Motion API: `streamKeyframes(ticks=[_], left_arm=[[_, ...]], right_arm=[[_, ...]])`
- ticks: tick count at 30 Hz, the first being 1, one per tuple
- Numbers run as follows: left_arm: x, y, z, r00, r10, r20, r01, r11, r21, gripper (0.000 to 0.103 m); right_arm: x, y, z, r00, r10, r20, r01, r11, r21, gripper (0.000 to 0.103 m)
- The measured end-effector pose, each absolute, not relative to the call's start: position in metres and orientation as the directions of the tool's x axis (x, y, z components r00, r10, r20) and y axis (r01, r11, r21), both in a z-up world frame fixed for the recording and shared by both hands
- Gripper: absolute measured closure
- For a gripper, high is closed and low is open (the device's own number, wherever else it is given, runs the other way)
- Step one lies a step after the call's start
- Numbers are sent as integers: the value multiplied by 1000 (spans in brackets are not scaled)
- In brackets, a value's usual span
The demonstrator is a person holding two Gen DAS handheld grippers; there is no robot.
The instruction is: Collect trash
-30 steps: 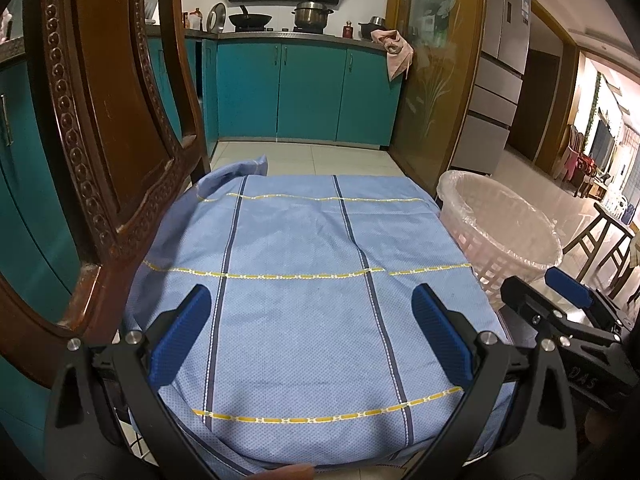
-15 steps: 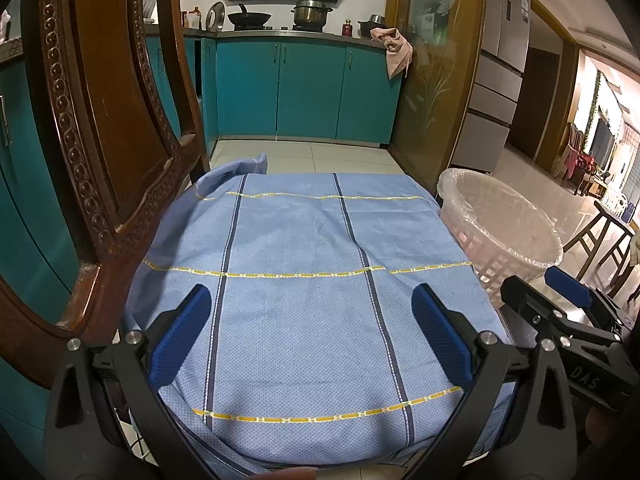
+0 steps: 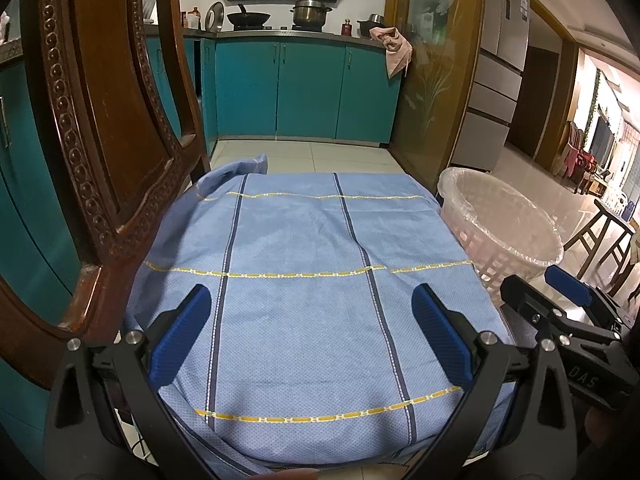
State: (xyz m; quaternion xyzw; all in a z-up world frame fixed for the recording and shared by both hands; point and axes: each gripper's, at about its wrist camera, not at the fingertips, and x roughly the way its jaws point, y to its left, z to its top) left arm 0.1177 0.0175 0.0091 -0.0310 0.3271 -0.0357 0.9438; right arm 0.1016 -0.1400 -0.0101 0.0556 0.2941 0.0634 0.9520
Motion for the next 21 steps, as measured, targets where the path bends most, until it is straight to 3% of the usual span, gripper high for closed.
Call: streamKeyframes(ticks=[21], left_arm=[[125,20,5,768,-67,-637,27,997,-72,3]], right_arm=[[103,-143,-12,809,169,-564,-104,984,145,14]])
